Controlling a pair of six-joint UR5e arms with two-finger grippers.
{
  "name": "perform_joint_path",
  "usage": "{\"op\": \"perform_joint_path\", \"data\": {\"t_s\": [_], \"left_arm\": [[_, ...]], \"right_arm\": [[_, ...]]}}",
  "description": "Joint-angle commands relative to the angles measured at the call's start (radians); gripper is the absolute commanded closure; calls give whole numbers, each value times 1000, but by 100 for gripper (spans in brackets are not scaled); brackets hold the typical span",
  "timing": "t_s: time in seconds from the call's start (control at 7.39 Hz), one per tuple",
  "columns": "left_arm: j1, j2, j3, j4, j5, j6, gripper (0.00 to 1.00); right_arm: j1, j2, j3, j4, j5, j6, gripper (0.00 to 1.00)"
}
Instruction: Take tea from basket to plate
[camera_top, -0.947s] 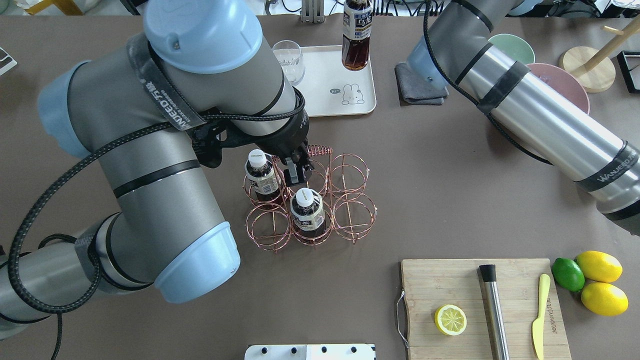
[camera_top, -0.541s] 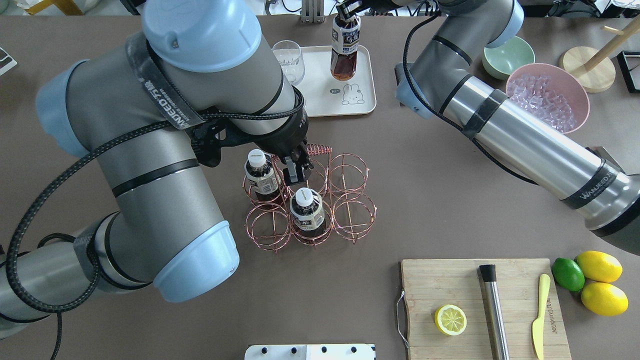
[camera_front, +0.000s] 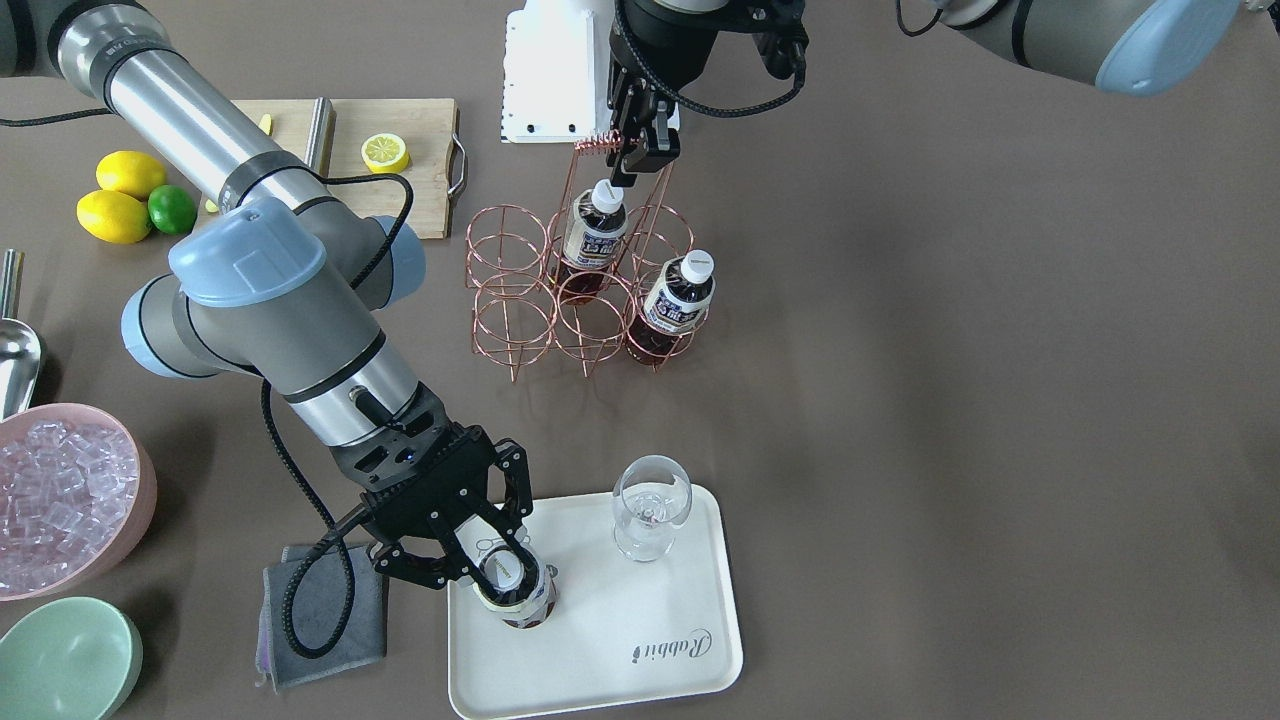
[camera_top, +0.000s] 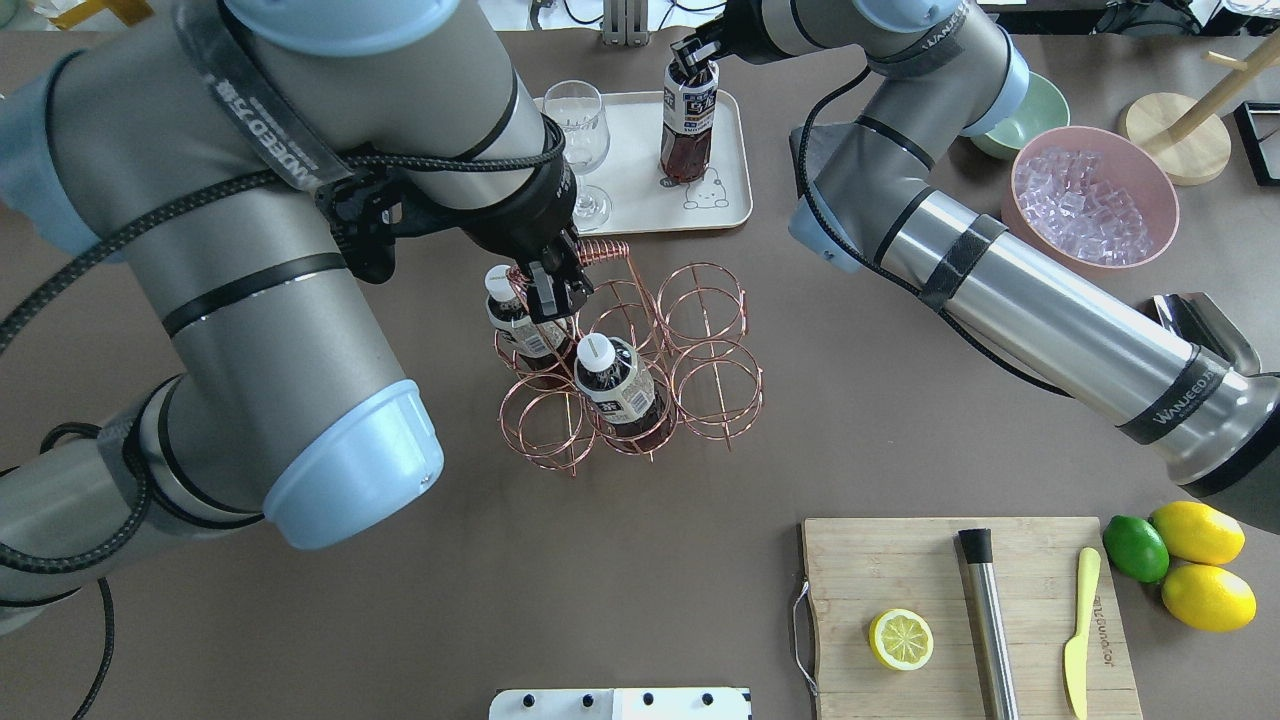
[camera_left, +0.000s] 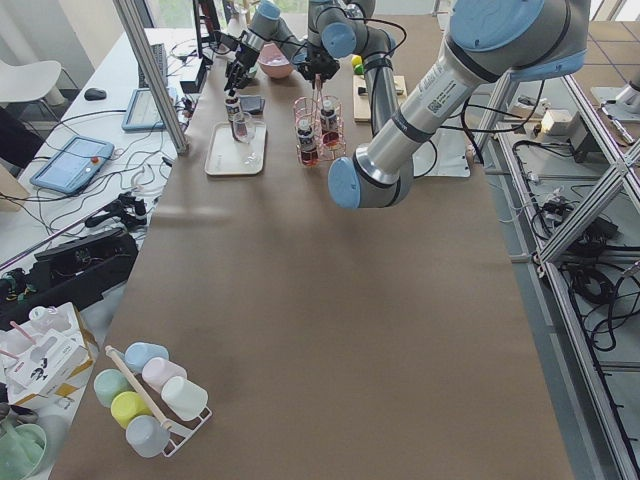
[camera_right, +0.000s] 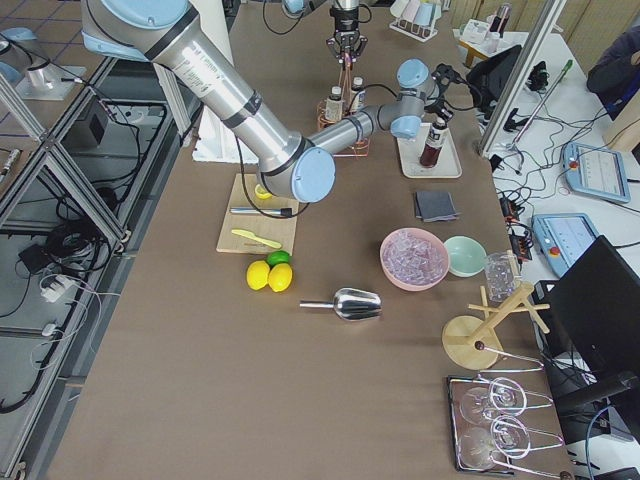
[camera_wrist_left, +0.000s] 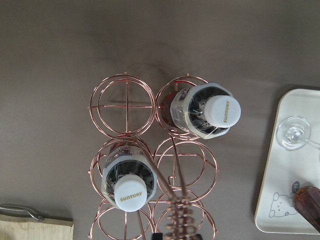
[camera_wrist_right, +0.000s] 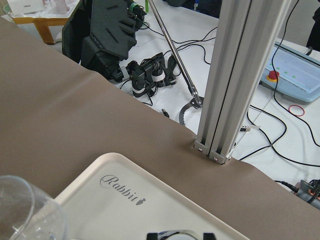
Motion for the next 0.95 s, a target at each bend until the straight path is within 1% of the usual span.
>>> {"op": "perform_joint_path", "data": {"t_s": [0.0,0.14,0.27,0.41,0.54,0.68,0.81], "left_arm": [[-79,0,-13,41,-52,48,100],[-93,1,-13,59,-53,60,100],[-123,6,-14,81,-75,98,100],[-149,21,-34,117,-92,146,100],[-177,38,-54,147,-99,201,100],[-205,50,-65,183,-116,280,100],[-244,70,-71,203,-135,351,100]], "right_arm": [[-3,-3,0,1,-2,1,100],[-3,-9,6,2,-2,0,100],[-3,-13,12,13,-2,1,64],[-3,-16,15,13,-2,1,6],[-3,-25,23,13,-2,1,0],[-3,-51,49,13,-2,0,0],[-1,-53,57,13,-2,-2,0]]}}
